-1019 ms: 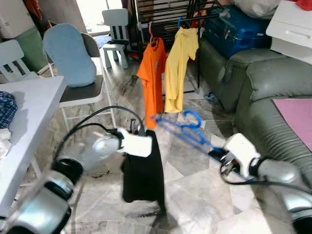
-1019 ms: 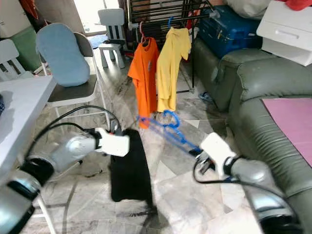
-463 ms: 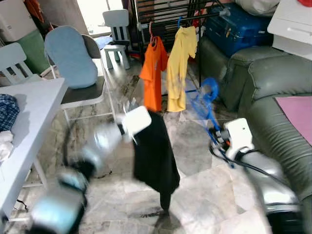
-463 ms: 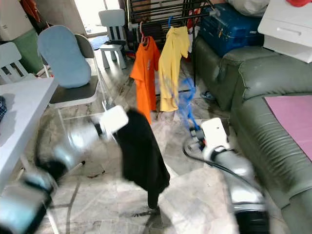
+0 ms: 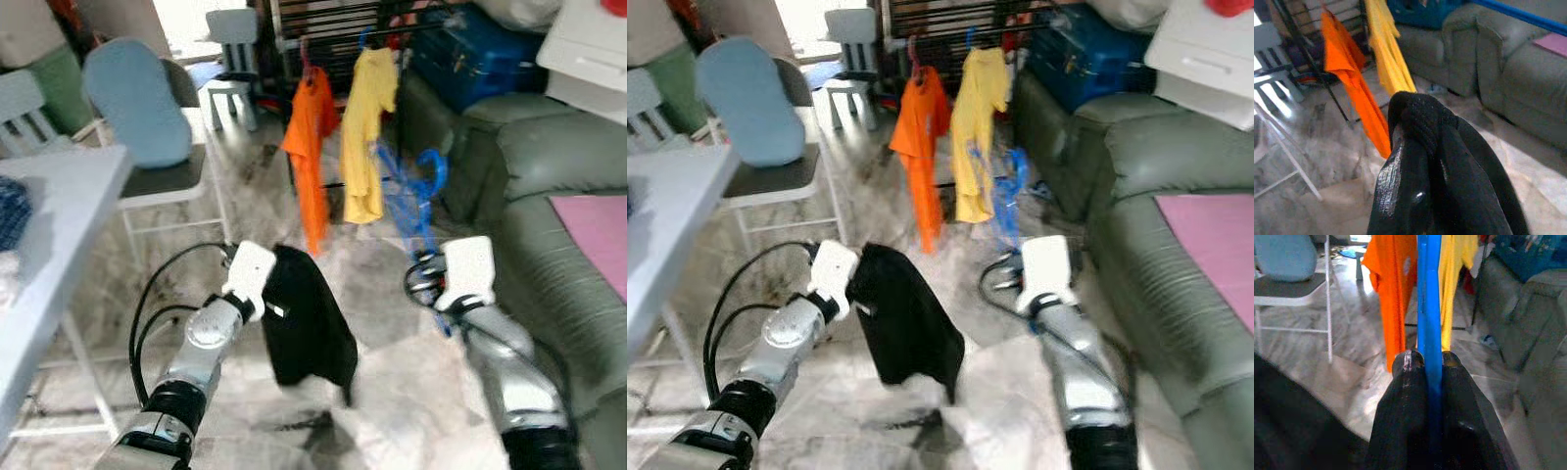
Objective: Hang hanger
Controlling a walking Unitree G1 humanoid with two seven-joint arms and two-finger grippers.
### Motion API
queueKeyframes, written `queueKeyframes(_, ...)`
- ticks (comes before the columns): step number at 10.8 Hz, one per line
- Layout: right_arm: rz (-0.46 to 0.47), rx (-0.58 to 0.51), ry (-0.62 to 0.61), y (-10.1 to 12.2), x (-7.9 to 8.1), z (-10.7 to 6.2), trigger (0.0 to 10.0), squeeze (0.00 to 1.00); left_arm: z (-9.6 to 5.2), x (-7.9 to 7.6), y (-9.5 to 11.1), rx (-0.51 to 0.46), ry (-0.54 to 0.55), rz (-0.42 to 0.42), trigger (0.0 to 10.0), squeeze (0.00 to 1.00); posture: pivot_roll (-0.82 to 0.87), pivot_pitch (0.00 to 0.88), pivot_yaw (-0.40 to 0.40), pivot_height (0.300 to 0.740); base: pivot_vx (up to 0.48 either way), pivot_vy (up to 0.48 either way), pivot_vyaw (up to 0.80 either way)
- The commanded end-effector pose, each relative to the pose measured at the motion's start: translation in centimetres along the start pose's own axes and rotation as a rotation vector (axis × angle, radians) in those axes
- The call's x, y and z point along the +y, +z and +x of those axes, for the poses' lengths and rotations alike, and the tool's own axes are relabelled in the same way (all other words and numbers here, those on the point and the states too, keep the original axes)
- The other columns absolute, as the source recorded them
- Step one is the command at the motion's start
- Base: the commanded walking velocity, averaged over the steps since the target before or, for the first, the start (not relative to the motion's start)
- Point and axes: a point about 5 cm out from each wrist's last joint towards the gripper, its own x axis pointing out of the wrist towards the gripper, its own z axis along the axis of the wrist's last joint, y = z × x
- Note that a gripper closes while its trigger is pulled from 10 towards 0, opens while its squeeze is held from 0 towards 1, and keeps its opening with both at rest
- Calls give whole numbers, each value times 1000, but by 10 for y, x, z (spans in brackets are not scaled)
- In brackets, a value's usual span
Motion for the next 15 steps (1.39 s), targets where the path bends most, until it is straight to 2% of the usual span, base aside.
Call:
queueKeyframes(1, -1, -19, 27, 7, 9, 5, 10000, 0, -2, 10, 6, -21, 30, -3, 10000, 0, -131, 0, 77, 740, 0, 412, 0)
queueKeyframes(3, -17, -25, 29, 8, 11, 6, 10000, 0, 5, 3, 14, -38, 7, -10, 10000, 0, -144, 0, 82, 740, 0, 414, 0)
queueKeyframes(7, -28, -14, 44, 4, 17, 6, 10000, 0, 7, -15, 17, -48, -66, 14, 10000, 0, -142, 0, 86, 740, 0, 337, -670)
queueKeyframes(9, -29, -16, 42, 4, 18, 7, 10000, 0, 6, -17, 18, -50, -69, 12, 10000, 0, -138, 0, 87, 740, 0, 0, -653)
queueKeyframes(10, -29, -17, 44, 4, 19, 7, 10000, 0, 4, -20, 22, -87, -81, 6, 10000, 0, -137, 0, 88, 740, 0, 0, 0)
queueKeyframes(11, -34, -19, 50, 4, 22, 7, 10000, 0, 3, -23, 28, -128, -93, -82, 10000, 0, -137, 0, 84, 740, 0, 0, 0)
queueKeyframes(12, -43, -18, 59, 4, 22, 8, 10000, 0, 0, -24, 30, -132, -107, -121, 10000, 0, -132, 0, 75, 740, 0, 0, 0)
queueKeyframes(13, -84, -12, 110, 4, 23, 6, 10000, 0, -11, -20, 30, -123, -195, -60, 10000, 0, -126, 0, 71, 740, 0, 0, 0)
queueKeyframes(14, -107, -10, 134, 4, 21, 5, 10000, 0, -14, -14, 28, -104, -223, 1, 10000, 0, -124, 0, 73, 740, 0, 0, 0)
queueKeyframes(15, -136, 10, 172, 2, 17, 3, 10000, 0, -17, -6, 30, -92, -275, 122, 10000, 0, -125, 0, 79, 740, 0, 0, 0)
